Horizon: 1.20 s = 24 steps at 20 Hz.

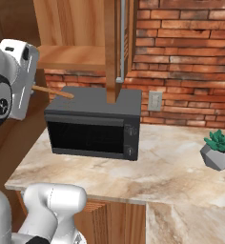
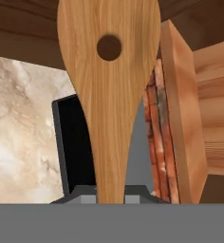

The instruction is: Organize the utensils by type. Pick up the wooden spoons from the counter and place them in the open cabinet. Then pick up the metallic utensils from the counter and place them in the open drawer.

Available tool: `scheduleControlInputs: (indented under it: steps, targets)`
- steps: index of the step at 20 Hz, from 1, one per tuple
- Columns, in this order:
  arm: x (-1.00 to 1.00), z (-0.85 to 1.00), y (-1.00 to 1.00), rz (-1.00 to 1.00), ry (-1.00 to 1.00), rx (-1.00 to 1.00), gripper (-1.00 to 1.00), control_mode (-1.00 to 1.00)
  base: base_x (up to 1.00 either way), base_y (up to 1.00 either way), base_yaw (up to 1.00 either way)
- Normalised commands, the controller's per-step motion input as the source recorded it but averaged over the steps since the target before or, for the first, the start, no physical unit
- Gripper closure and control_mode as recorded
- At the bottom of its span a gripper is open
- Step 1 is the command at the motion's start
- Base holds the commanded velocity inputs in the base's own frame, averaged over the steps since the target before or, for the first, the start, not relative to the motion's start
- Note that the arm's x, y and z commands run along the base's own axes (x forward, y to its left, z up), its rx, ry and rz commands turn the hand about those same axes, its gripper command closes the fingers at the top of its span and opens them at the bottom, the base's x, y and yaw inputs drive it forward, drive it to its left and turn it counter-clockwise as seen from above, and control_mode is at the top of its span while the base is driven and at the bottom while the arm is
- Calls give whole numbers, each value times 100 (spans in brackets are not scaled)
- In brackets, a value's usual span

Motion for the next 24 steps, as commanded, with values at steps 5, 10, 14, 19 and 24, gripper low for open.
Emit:
scheduleControlInputs:
  steps: [5,10,14,19,24]
  targets:
    - [79,14,0,-2,-9,0,100,-100,0,0,0]
    - [77,4,0,-7,-8,0,100,-100,0,0,0]
    - [61,18,0,-5,0,0,100,-100,0,0,0]
    - [59,3,0,0,1,0,100,-100,0,0,0]
    - [83,-1,0,0,5,0,100,-100,0,0,0]
